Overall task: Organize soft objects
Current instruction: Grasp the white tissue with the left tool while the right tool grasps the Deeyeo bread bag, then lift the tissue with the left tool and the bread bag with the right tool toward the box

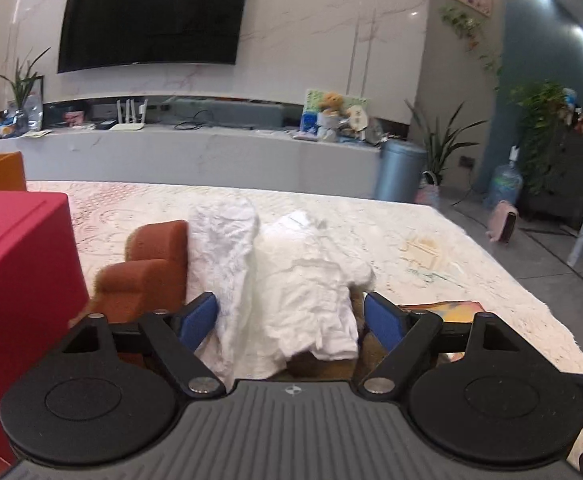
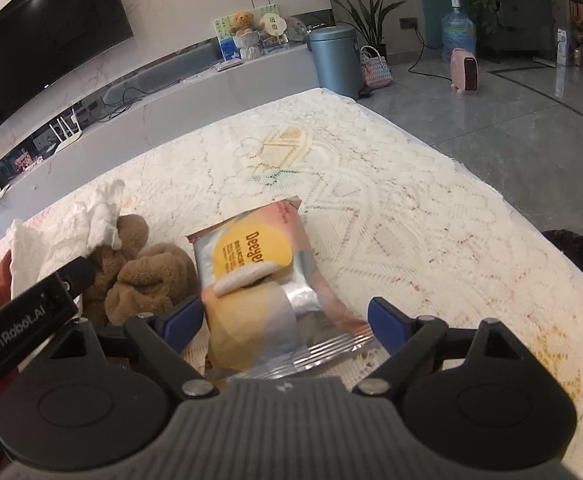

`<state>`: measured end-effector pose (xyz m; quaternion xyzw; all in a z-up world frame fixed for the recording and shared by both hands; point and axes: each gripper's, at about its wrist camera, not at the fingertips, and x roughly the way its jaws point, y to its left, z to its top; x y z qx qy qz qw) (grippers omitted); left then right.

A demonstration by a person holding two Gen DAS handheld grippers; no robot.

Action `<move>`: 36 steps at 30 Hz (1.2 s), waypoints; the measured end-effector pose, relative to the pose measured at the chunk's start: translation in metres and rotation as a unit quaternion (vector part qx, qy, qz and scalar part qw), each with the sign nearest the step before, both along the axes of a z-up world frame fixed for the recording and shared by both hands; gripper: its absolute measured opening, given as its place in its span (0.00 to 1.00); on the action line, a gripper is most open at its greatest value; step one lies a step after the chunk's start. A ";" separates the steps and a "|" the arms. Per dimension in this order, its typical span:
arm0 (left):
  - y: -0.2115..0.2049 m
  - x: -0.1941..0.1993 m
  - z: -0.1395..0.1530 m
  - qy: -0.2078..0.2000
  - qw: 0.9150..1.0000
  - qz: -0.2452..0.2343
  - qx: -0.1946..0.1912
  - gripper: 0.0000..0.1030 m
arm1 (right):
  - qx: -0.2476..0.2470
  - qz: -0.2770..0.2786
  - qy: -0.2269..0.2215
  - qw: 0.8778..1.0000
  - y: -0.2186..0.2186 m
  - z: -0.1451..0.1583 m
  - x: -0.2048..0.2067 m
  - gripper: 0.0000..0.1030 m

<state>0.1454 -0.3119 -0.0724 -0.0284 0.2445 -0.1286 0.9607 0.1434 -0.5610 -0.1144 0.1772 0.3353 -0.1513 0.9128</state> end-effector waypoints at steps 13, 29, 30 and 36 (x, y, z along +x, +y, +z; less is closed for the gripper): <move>0.005 -0.006 -0.003 0.019 0.997 0.069 -0.041 0.51 | -0.008 0.001 0.003 1.000 0.003 -0.004 0.003 0.86; 0.023 -0.020 0.011 -0.036 0.989 0.105 -0.096 0.16 | -0.117 0.018 0.020 0.993 0.023 -0.007 0.014 0.74; 0.021 -0.023 0.014 -0.048 0.989 0.102 -0.094 0.16 | -0.111 0.022 0.016 0.993 0.022 -0.006 0.013 0.64; 0.006 -0.032 0.027 -0.085 0.991 0.081 -0.066 0.16 | -0.083 0.020 0.015 0.996 0.015 -0.002 0.007 0.61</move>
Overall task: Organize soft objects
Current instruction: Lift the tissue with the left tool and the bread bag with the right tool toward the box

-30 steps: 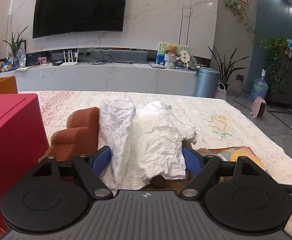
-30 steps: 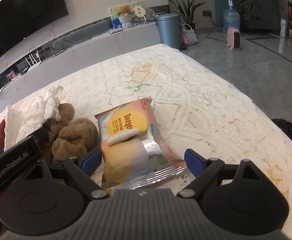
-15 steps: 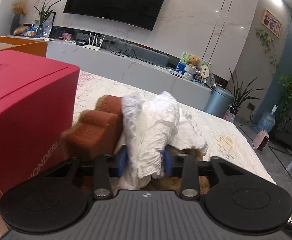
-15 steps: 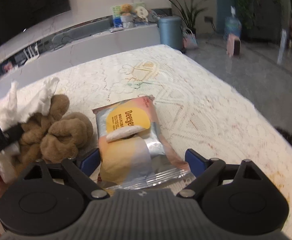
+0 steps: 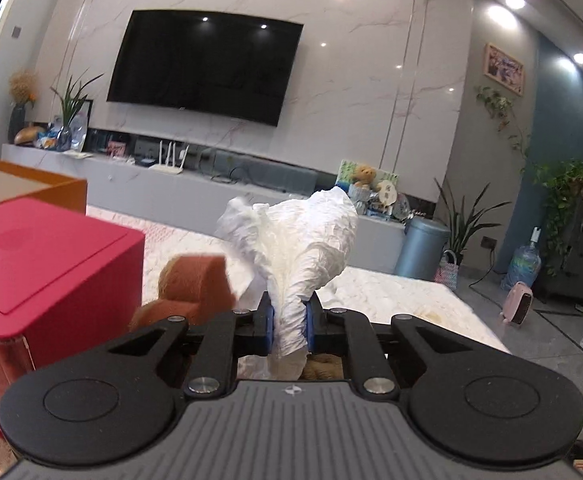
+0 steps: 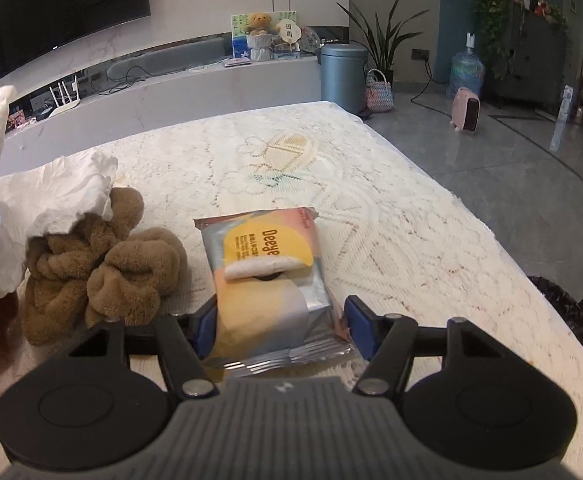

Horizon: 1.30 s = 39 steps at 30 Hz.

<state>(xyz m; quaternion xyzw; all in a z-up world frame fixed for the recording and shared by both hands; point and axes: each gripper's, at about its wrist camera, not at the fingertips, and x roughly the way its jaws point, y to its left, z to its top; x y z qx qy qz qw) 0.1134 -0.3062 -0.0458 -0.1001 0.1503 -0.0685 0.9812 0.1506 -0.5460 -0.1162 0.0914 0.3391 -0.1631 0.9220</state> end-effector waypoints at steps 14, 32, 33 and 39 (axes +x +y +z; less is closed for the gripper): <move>-0.009 -0.024 0.045 -0.099 0.994 -0.052 -0.001 0.16 | 0.064 -0.018 -0.030 0.997 -0.026 0.009 -0.017 0.59; 0.043 -0.036 0.082 -0.106 0.992 -0.073 -0.011 0.16 | 0.016 -0.080 -0.128 0.988 -0.036 0.078 -0.058 0.58; 0.049 -0.039 0.087 -0.111 0.991 -0.072 -0.014 0.16 | 0.015 -0.079 -0.133 0.988 -0.035 0.083 -0.061 0.58; 0.101 -0.049 0.123 -0.137 0.988 -0.058 -0.030 0.16 | 0.017 -0.022 -0.156 0.987 -0.003 0.119 -0.073 0.58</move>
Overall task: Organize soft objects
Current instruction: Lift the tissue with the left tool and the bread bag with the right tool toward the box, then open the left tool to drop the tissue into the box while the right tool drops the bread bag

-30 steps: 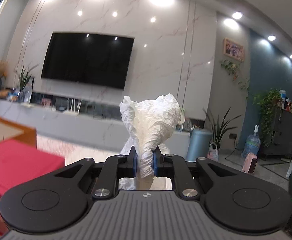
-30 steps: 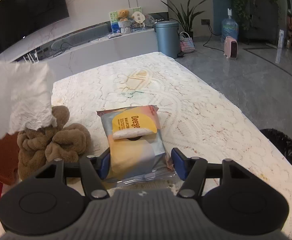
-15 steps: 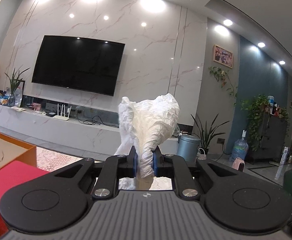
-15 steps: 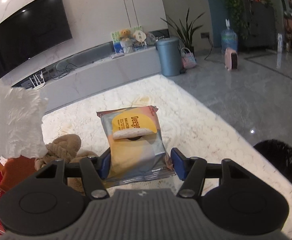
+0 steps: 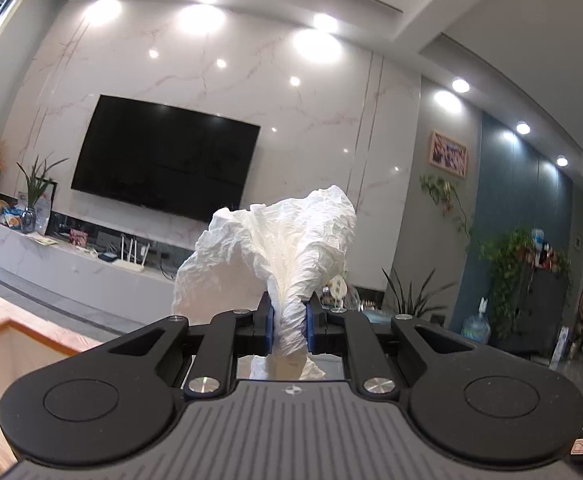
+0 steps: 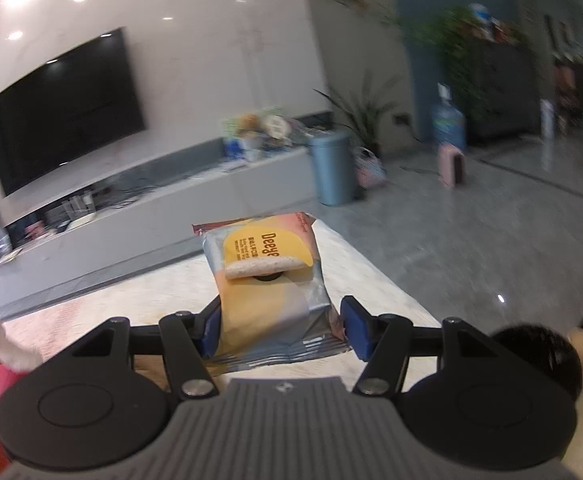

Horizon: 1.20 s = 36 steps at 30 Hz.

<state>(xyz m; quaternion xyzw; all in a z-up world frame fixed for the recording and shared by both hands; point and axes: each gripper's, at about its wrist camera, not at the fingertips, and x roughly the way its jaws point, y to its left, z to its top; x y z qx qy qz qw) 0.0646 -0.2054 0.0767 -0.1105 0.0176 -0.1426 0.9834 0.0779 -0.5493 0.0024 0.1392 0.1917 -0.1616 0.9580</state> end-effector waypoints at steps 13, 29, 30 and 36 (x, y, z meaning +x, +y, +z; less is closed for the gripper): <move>0.155 0.052 0.037 0.131 0.985 -0.063 -0.089 0.16 | -0.011 0.149 -0.061 0.987 0.155 0.093 -0.002 0.58; 0.238 0.095 -0.028 0.222 0.972 -0.077 0.016 0.16 | 0.010 0.206 -0.013 0.978 0.323 0.085 0.054 0.58; 0.241 0.100 -0.036 0.228 0.972 -0.052 0.030 0.16 | 0.007 0.209 -0.004 0.978 0.332 0.080 0.058 0.58; 0.241 0.125 -0.074 0.296 0.944 -0.118 0.093 0.17 | -0.008 0.228 0.045 0.973 0.380 0.052 0.086 0.58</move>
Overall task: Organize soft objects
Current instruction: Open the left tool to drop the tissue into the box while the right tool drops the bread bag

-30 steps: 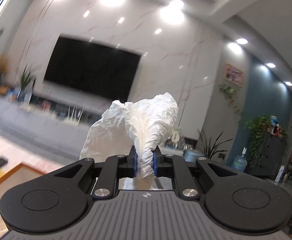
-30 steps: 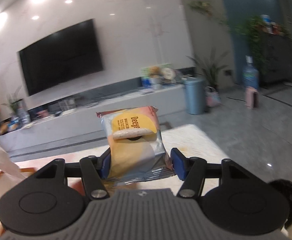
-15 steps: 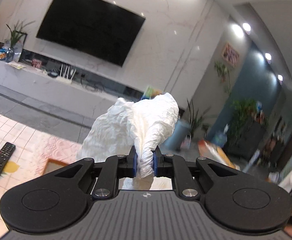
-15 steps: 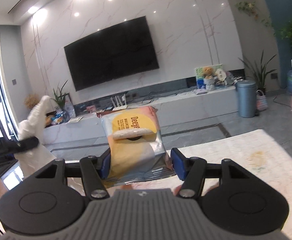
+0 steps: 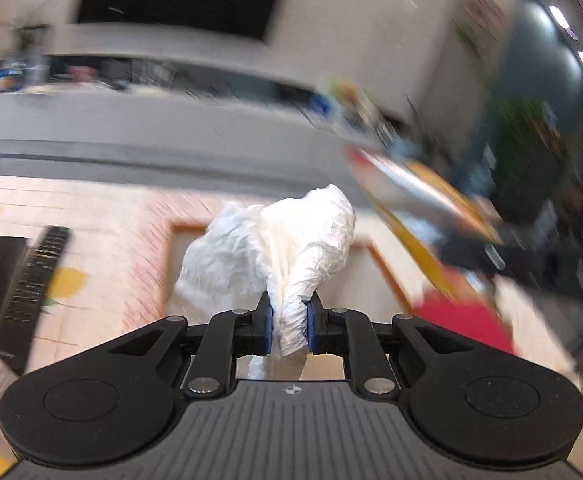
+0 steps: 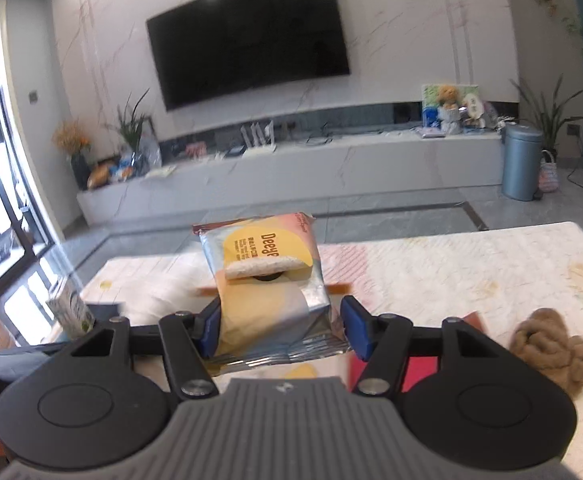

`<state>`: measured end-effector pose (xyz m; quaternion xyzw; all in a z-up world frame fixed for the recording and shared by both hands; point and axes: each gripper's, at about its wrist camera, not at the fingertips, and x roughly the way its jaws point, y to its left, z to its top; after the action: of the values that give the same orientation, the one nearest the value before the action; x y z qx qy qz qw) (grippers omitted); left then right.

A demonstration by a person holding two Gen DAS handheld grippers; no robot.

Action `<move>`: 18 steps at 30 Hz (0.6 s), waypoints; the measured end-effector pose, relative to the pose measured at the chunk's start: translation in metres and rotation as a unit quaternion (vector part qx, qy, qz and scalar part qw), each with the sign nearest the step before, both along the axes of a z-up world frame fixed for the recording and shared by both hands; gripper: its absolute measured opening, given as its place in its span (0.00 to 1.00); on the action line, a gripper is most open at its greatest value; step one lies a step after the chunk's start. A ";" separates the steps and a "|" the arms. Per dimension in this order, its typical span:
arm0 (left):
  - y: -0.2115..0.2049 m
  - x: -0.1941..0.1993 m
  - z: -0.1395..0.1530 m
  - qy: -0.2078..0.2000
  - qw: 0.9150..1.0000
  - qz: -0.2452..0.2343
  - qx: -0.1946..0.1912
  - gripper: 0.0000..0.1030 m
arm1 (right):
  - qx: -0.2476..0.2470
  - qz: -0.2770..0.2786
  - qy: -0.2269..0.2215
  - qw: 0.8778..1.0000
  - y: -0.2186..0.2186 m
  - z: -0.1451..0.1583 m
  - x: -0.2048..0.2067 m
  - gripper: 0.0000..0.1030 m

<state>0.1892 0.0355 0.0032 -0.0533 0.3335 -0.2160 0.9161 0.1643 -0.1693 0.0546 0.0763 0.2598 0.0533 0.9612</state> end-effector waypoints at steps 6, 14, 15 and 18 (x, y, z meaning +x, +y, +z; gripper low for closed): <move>-0.001 0.016 -0.031 0.058 0.996 0.060 0.042 0.27 | -0.018 0.013 0.031 0.999 0.028 -0.023 0.022 0.58; 0.011 0.011 -0.015 0.034 0.998 0.047 -0.003 0.87 | -0.019 0.006 0.055 0.998 0.025 -0.042 0.038 0.58; 0.013 0.010 -0.010 0.030 0.998 0.053 0.010 0.87 | -0.018 0.005 0.056 0.998 0.022 -0.042 0.037 0.58; 0.019 0.004 0.008 0.013 0.998 0.052 0.045 0.85 | -0.014 0.001 0.054 0.998 0.018 -0.041 0.038 0.58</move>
<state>0.1933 0.0550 0.0113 -0.0324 0.3517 -0.1520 0.9231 0.2026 -0.1514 0.0137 0.0651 0.3118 0.0465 0.9468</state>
